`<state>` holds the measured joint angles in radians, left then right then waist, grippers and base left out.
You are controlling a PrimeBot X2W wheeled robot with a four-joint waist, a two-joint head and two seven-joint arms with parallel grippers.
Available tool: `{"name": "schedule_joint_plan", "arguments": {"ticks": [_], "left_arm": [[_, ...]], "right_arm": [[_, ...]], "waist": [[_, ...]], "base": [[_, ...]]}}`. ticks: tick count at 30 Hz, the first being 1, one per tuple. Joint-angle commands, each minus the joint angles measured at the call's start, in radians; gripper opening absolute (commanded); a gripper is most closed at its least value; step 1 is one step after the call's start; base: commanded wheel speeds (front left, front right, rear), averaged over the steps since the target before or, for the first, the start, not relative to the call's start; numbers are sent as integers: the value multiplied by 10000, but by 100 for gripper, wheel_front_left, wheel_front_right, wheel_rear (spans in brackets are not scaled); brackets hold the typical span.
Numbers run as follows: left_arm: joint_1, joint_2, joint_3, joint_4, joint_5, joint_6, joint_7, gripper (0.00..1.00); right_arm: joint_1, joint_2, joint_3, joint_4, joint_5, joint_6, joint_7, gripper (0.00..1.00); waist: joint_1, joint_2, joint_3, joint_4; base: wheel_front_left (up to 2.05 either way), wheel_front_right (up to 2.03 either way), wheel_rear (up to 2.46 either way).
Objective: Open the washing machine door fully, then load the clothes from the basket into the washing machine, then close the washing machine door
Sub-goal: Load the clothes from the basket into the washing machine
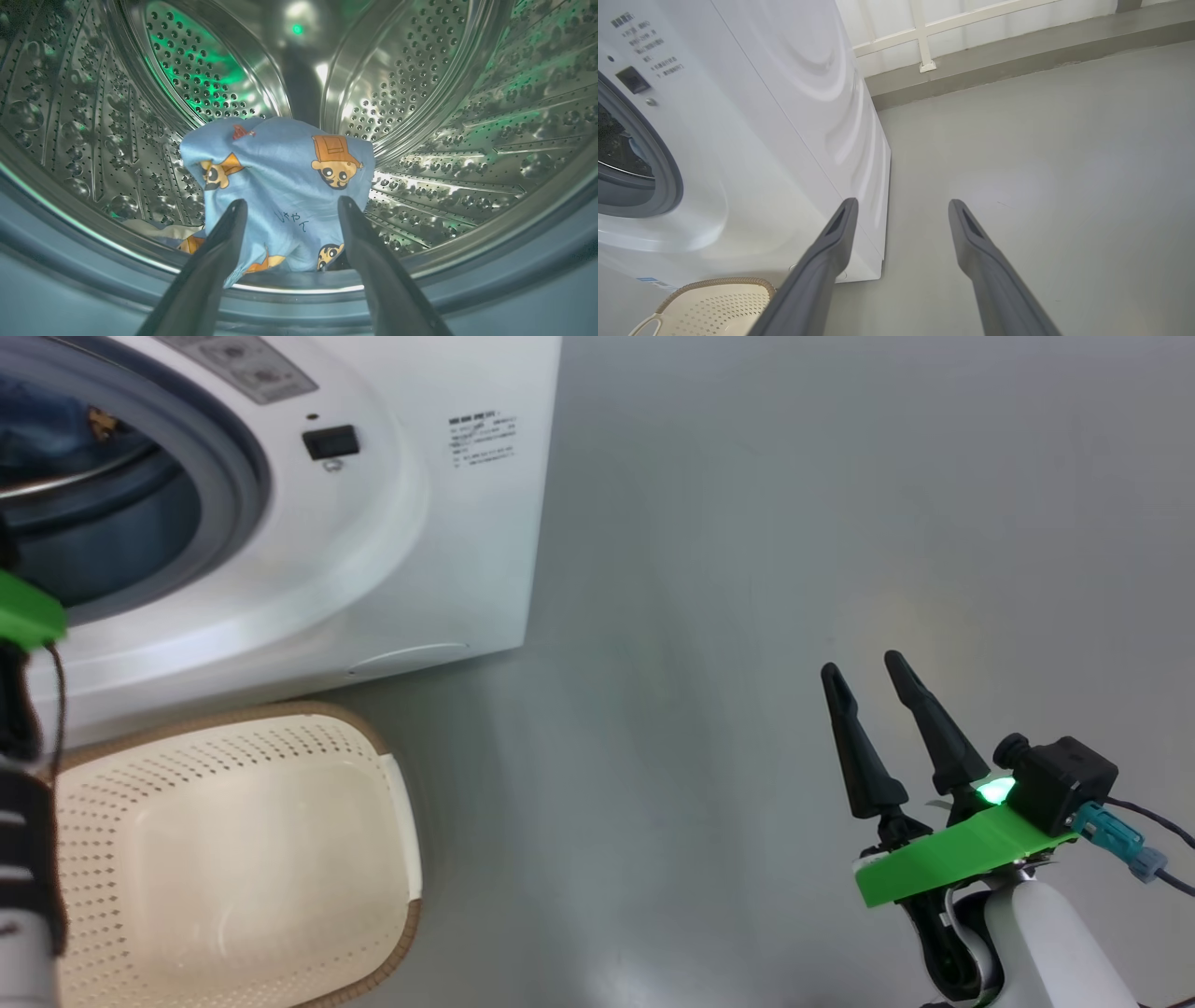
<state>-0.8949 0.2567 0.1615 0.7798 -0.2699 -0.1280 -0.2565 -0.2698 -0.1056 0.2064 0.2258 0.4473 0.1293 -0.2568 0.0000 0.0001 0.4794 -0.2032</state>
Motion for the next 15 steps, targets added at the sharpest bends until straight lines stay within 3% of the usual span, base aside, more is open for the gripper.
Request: {"name": "schedule_joint_plan", "arguments": {"ticks": [1, 15], "left_arm": [[484, 355, 178, -468, 6, -26, -53, 100], [3233, -616, 382, -2515, 362, -26, -53, 100]], "right_arm": [[340, -138, 193, -183, -35, 14, -49, 100], [854, -612, 55, -103, -56, 14, -49, 100]], "waist": [[0, -1, -200, 147], [0, -1, -1265, 884]], "base": [[0, 0, 0], [0, 0, 0]]}}
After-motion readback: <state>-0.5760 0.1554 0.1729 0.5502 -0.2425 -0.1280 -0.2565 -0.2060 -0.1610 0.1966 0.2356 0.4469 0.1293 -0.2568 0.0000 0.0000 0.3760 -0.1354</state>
